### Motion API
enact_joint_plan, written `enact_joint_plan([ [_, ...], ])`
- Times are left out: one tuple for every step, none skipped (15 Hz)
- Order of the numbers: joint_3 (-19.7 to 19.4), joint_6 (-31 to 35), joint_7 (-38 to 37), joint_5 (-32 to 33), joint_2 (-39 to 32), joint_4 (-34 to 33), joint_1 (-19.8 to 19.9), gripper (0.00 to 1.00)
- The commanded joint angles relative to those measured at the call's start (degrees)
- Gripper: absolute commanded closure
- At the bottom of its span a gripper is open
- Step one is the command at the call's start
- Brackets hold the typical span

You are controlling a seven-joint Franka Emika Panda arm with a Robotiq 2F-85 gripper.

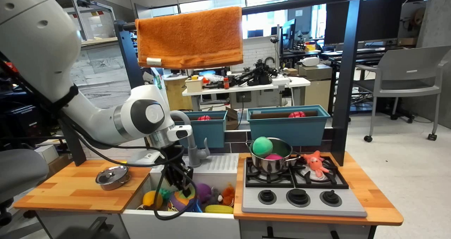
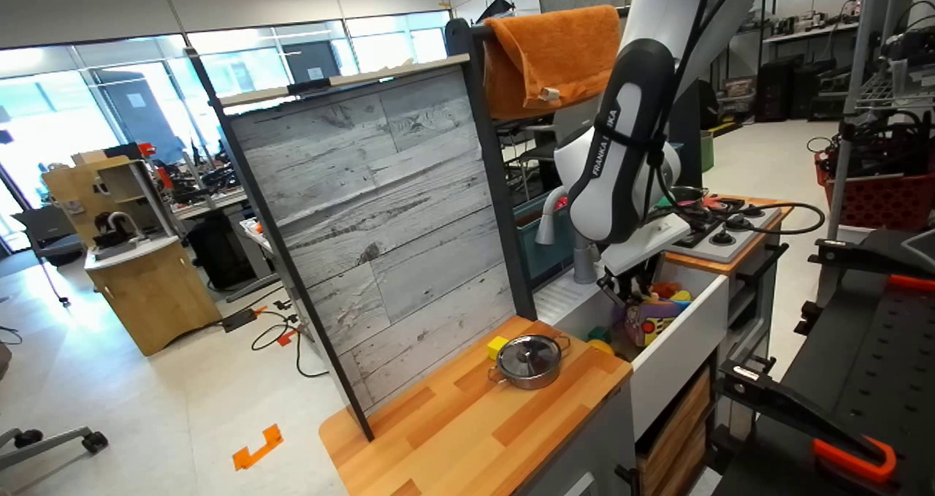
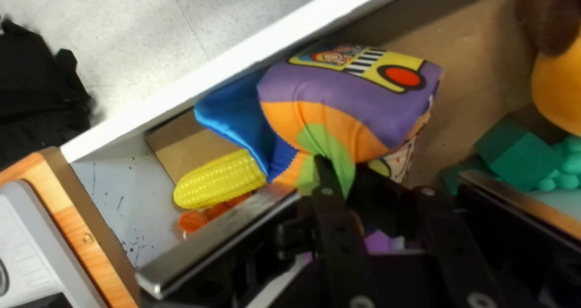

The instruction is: Remove the toy box out of the sink

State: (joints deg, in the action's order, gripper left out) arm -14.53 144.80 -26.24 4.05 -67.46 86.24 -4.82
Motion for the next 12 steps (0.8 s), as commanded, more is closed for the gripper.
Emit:
enact_joint_plan([
  [-1.5, -5.8, -2.8, -0.3, 8.1, 9.0, -4.3, 0.97],
  [-1.2, -5.7, -2.4, 0.1, 10.5, 11.9, -4.8, 1.00],
  [-1.0, -5.6, -2.1, 0.4, 12.6, 14.4, -5.3, 1.00],
  [-0.7, -4.8, -1.2, 0.7, 14.2, 16.5, -5.4, 0.99],
  [-0.4, -4.3, -0.6, 0.9, 15.6, 18.1, -5.5, 0.99],
  [-0.3, -4.0, -0.4, 1.1, 17.0, 19.9, -5.7, 0.99],
  [-0.2, -4.2, -0.3, 1.2, 18.5, 21.5, -5.9, 0.99],
  [-0.3, -3.9, -0.1, 1.5, 19.7, 22.8, -6.0, 0.99],
  [-0.4, -4.0, -0.1, 1.8, 20.7, 23.9, -6.1, 0.99],
  [-0.6, -3.6, 0.0, 2.2, 21.8, 25.2, -6.3, 0.99],
  [-0.6, -3.3, 0.1, 2.8, 22.7, 26.2, -6.3, 0.99],
  [-0.6, -2.6, -0.1, 3.1, 23.4, 27.0, -6.2, 0.99],
])
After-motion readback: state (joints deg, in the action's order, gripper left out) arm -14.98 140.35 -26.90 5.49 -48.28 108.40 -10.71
